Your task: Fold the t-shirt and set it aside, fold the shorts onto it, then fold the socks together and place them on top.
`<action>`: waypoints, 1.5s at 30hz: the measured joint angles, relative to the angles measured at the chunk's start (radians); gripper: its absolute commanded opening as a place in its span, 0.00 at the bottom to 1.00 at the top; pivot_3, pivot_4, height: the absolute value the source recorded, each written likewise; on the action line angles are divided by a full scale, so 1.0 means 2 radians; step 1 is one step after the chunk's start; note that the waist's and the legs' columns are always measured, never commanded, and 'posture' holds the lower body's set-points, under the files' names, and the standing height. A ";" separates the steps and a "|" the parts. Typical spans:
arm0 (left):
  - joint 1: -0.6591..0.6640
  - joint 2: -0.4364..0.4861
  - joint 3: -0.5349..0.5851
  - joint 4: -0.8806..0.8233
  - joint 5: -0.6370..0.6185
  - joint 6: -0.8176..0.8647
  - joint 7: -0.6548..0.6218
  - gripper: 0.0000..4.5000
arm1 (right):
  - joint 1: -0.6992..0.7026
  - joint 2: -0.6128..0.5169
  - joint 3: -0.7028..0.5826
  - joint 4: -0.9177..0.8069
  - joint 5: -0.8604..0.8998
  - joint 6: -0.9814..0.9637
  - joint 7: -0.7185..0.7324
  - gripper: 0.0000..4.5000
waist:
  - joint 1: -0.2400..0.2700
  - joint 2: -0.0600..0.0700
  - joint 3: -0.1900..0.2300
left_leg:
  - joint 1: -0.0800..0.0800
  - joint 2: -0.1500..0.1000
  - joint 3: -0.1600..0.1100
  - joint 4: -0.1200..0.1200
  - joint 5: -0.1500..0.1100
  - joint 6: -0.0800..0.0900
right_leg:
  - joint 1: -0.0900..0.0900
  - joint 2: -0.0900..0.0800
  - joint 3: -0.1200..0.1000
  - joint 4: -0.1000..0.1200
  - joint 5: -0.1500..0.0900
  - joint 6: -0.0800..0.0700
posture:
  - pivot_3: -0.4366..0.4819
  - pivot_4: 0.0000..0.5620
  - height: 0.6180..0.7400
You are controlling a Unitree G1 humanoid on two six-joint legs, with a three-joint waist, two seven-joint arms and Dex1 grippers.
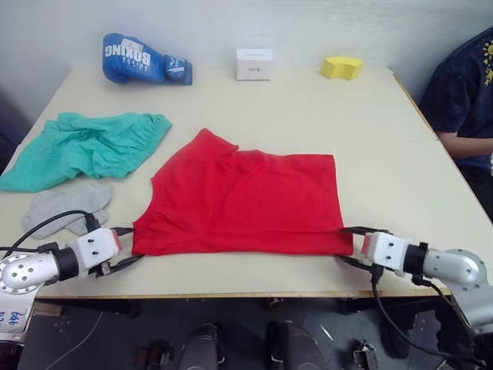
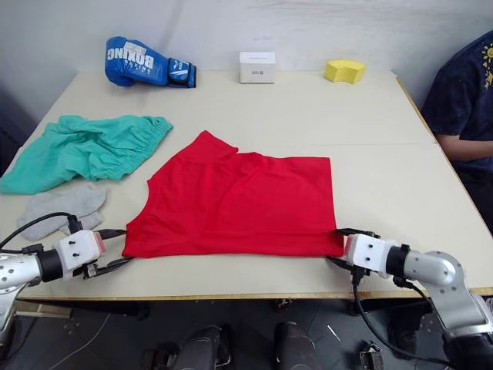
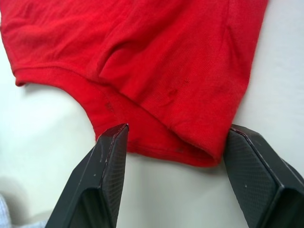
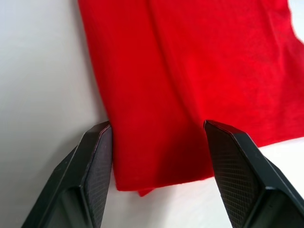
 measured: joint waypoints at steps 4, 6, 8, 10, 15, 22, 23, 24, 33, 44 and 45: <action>-0.022 -0.004 -0.019 0.016 0.008 0.001 0.013 0.65 | -0.019 0.000 0.016 0.036 -0.022 -0.039 -0.016 0.36 | 0.001 0.002 -0.002 | 0.001 0.000 0.000 0.000 0.000 0.000 | 0.000 0.000 0.000 -0.002 -0.001 -0.004 | 0.48 0.27 1.00; -0.032 -0.006 -0.030 0.021 0.016 0.001 0.016 0.54 | -0.023 0.000 0.023 0.053 -0.029 -0.059 -0.023 0.21 | 0.001 0.003 -0.003 | 0.001 0.000 0.000 -0.001 0.000 0.000 | 0.001 0.000 0.000 -0.004 -0.001 -0.005 | 0.48 0.27 1.00; -0.040 -0.007 -0.038 0.030 0.019 -0.001 0.017 0.41 | -0.024 0.000 0.028 0.065 -0.037 -0.079 -0.030 0.05 | 0.001 0.004 -0.003 | 0.001 0.000 0.000 -0.001 0.000 0.000 | 0.001 0.000 0.000 -0.004 -0.001 -0.005 | 0.48 0.27 1.00; -0.041 -0.007 -0.042 0.032 0.019 -0.001 0.017 0.26 | -0.024 0.000 0.030 0.073 -0.043 -0.099 -0.039 0.00 | 0.001 0.004 -0.003 | 0.001 0.000 0.000 -0.001 0.000 0.000 | 0.001 0.000 0.000 -0.004 0.000 -0.004 | 0.48 0.27 1.00; -0.019 -0.006 -0.039 0.024 0.012 -0.004 0.014 0.01 | -0.012 0.000 0.029 0.081 -0.046 -0.131 -0.061 0.00 | 0.001 0.004 -0.003 | 0.001 0.000 0.001 0.000 0.001 0.000 | 0.001 0.000 0.000 0.001 0.002 0.000 | 0.48 0.27 1.00; 0.068 -0.009 0.002 -0.045 -0.016 0.011 0.017 0.01 | 0.033 -0.024 0.015 0.059 -0.017 -0.131 -0.053 0.00 | 0.000 0.004 -0.003 | 0.000 0.000 0.001 0.000 -0.001 0.000 | 0.000 0.000 0.000 0.002 -0.001 0.001 | 0.48 0.27 1.00; 0.084 -0.012 0.007 -0.059 -0.022 0.014 0.016 0.01 | 0.045 -0.030 0.009 0.052 -0.008 -0.129 -0.048 0.00 | 0.000 0.003 -0.003 | 0.000 0.000 0.001 0.000 -0.001 0.000 | 0.000 0.000 0.000 0.002 -0.002 0.001 | 0.48 0.27 1.00; 0.097 -0.013 0.011 -0.071 -0.027 0.017 0.016 0.01 | 0.055 -0.034 0.004 0.046 0.000 -0.124 -0.044 0.00 | 0.001 0.003 -0.003 | 0.000 0.000 0.001 0.000 -0.001 0.000 | 0.000 0.000 0.000 0.002 -0.002 0.001 | 0.48 0.27 1.00; 0.249 -0.050 0.076 -0.174 -0.062 0.037 0.010 0.01 | 0.177 -0.059 -0.041 -0.033 0.062 -0.089 -0.006 0.00 | 0.002 -0.001 -0.001 | 0.000 0.000 0.001 0.001 -0.004 0.001 | 0.000 0.000 0.000 0.002 -0.003 0.002 | 0.48 0.27 1.00; 0.291 -0.076 0.104 -0.201 -0.054 0.042 0.016 0.01 | 0.223 -0.060 -0.056 -0.076 0.077 -0.064 0.020 0.00 | 0.002 -0.003 0.000 | -0.001 0.000 0.000 0.001 -0.004 0.001 | 0.001 0.000 0.000 0.000 -0.008 -0.006 | 0.48 0.27 1.00; 0.291 -0.076 0.104 -0.202 -0.055 0.044 0.016 0.06 | 0.221 -0.060 -0.056 -0.077 0.077 -0.063 0.020 0.00 | 0.002 -0.003 0.000 | -0.001 0.000 0.000 0.001 -0.004 0.001 | 0.001 0.000 0.000 0.000 -0.007 -0.005 | 0.48 0.27 1.00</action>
